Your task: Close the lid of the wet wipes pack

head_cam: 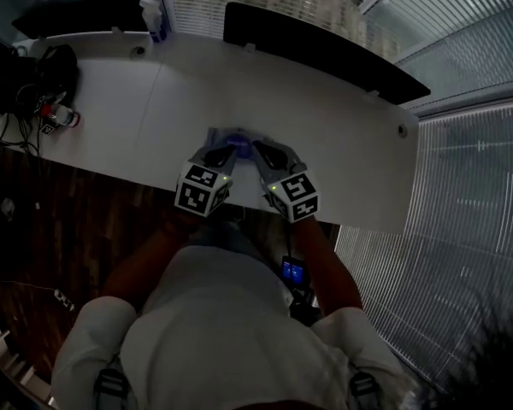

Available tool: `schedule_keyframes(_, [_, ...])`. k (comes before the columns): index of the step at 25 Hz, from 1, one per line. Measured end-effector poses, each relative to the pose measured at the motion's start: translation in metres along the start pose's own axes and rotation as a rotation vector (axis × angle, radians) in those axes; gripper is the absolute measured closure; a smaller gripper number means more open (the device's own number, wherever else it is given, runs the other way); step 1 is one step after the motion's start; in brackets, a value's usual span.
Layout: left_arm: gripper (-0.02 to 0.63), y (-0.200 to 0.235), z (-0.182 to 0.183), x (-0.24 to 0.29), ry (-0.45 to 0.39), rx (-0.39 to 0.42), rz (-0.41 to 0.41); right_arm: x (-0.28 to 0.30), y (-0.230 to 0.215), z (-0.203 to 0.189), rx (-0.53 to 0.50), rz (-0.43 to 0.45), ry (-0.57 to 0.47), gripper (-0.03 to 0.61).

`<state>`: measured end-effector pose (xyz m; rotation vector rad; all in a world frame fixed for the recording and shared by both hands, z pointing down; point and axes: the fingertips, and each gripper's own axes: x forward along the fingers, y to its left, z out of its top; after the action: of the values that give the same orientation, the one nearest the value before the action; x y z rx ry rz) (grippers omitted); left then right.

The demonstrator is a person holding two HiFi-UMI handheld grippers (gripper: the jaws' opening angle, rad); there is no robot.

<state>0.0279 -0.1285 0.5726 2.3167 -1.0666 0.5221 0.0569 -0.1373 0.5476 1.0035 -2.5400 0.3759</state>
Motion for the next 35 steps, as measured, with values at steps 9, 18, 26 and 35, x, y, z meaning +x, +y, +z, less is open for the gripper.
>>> schedule_keyframes(9, [0.612,-0.024,0.062,-0.04,-0.166,0.032,0.001,-0.046,0.017,0.065,0.059,-0.096,-0.18,0.578])
schedule_keyframes(18, [0.612,-0.034,0.122,-0.081,-0.339,0.052,-0.027,-0.098,0.026,0.127,0.032,-0.196,-0.352,0.578])
schedule_keyframes(26, [0.612,-0.037,0.155,-0.124,-0.444,0.062,-0.055,-0.125,0.047,0.174,0.029,-0.231,-0.481,0.578])
schedule_keyframes(35, [0.612,-0.062,0.171,-0.137,-0.474,0.099,-0.117,-0.133,0.056,0.174,0.029,-0.246,-0.459,0.578])
